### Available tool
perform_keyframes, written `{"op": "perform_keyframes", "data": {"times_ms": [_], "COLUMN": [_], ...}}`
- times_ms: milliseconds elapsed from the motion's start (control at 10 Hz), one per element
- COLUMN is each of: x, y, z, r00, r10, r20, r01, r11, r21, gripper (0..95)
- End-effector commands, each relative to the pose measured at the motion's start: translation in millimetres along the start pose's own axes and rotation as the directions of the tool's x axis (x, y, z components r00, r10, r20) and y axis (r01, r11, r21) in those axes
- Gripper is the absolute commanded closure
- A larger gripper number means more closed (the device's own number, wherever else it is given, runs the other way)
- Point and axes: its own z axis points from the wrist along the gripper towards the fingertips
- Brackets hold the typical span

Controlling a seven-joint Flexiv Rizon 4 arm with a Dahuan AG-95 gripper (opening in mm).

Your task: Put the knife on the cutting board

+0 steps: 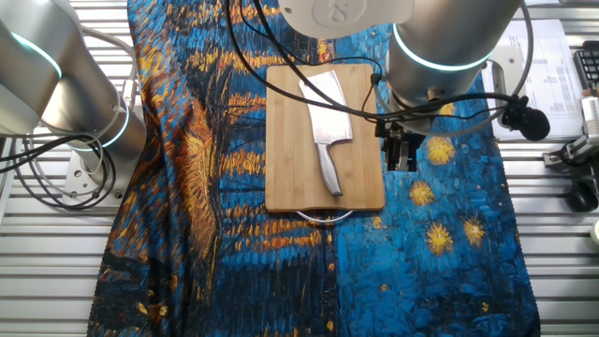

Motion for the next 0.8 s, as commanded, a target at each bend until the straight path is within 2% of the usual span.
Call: {"op": "perform_keyframes", "data": {"times_ms": [100, 800], "x": [-0.4, -0.3], "y": [0.0, -0.7], "z": [0.1, 1.6], "r00": [1.000, 1.000], "r10": [-0.001, -0.007], "r20": [0.000, -0.006], "r01": [0.001, 0.007], "r11": [1.000, 1.000], "r21": [-0.001, 0.000], "gripper": [95.0, 95.0]}}
